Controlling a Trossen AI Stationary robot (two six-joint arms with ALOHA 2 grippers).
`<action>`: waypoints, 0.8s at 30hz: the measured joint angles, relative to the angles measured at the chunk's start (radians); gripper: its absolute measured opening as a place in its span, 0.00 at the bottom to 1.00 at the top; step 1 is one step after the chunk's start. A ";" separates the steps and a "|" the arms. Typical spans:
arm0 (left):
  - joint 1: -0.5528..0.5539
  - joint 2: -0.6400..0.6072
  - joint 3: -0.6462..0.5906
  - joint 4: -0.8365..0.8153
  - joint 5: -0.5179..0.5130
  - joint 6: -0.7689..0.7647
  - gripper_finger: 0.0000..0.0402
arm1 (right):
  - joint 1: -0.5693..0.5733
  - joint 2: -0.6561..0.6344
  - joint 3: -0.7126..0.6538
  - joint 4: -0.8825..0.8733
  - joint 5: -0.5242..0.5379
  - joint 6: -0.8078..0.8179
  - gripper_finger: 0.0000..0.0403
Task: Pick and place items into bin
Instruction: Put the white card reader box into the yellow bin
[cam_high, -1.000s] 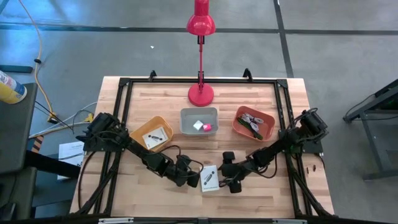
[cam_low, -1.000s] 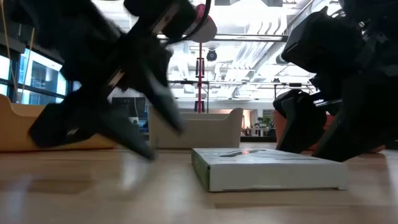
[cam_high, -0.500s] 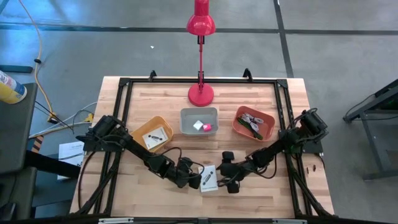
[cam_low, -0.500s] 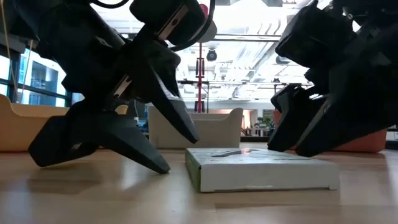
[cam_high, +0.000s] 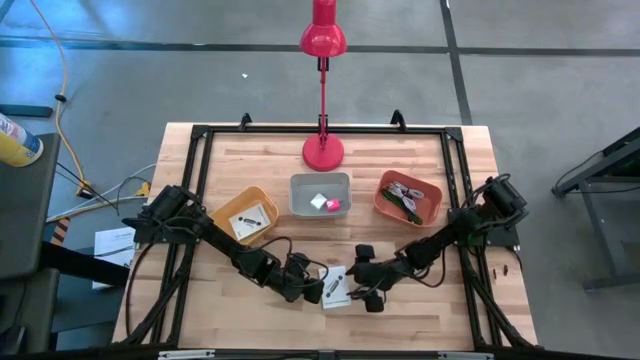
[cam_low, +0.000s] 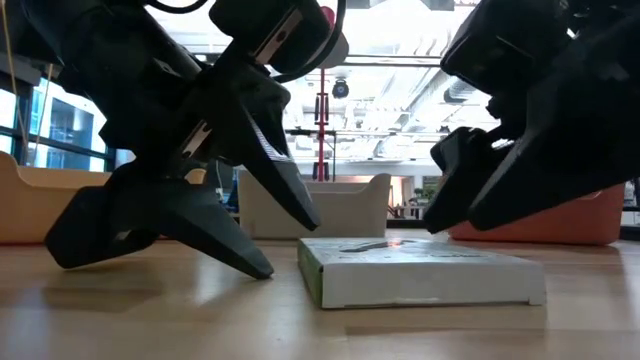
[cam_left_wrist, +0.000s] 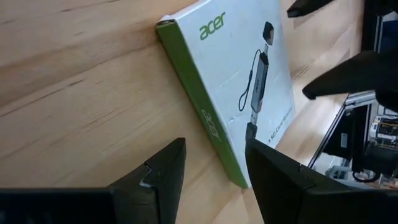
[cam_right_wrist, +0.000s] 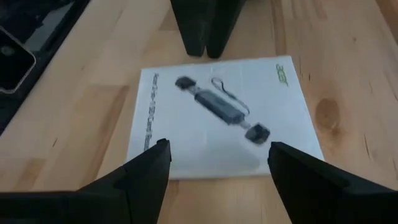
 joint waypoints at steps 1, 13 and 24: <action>0.000 0.000 0.000 0.000 -0.003 -0.001 0.40 | 0.000 0.006 0.000 0.016 0.006 -0.006 0.64; 0.006 0.003 -0.002 0.027 -0.019 -0.015 0.40 | 0.007 0.064 0.005 0.037 -0.012 0.002 0.64; 0.023 0.006 0.010 0.044 -0.082 -0.012 0.40 | 0.010 0.065 -0.033 0.029 0.001 0.028 0.64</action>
